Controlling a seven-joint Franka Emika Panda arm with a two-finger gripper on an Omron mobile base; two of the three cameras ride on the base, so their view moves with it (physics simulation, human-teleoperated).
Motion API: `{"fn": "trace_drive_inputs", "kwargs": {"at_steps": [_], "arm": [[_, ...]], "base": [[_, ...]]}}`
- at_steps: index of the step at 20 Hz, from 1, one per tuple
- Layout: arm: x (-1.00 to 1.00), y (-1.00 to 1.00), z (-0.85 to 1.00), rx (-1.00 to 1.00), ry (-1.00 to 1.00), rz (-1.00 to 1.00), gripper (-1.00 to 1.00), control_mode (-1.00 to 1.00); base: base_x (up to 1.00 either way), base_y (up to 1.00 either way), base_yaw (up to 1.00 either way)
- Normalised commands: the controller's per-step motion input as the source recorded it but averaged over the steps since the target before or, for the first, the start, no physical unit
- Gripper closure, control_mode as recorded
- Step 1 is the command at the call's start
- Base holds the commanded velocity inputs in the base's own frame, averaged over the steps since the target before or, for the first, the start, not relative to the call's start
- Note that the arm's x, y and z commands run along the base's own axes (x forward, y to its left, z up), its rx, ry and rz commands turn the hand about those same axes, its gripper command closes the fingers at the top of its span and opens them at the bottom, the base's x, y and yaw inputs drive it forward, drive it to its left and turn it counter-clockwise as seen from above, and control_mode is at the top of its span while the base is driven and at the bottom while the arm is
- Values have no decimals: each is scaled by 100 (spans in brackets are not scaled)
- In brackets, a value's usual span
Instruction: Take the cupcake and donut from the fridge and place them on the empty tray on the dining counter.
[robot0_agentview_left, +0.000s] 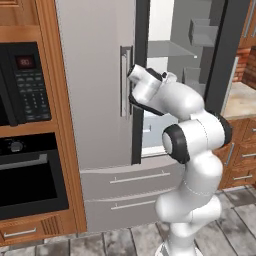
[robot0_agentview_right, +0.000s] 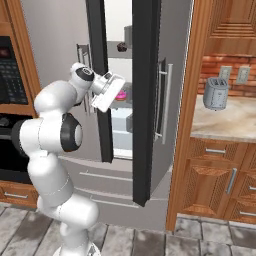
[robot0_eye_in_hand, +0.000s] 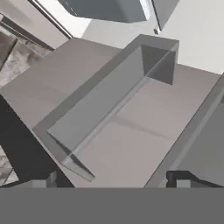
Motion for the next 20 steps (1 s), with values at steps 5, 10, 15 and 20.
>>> {"fn": "trace_drive_inputs", "kwargs": {"at_steps": [5, 10, 15, 20], "arm": [[-39, -96, 0, -1, 6, -13, -100, -100], [-84, -100, -10, 0, 2, -16, -100, -100], [-100, -100, -8, 0, -4, -14, -100, -100], [-99, -10, 31, 4, -38, -2, -100, -100]], "base": [[0, 0, 0], [0, 0, 0], [0, 0, 0], [0, 0, 0]]}}
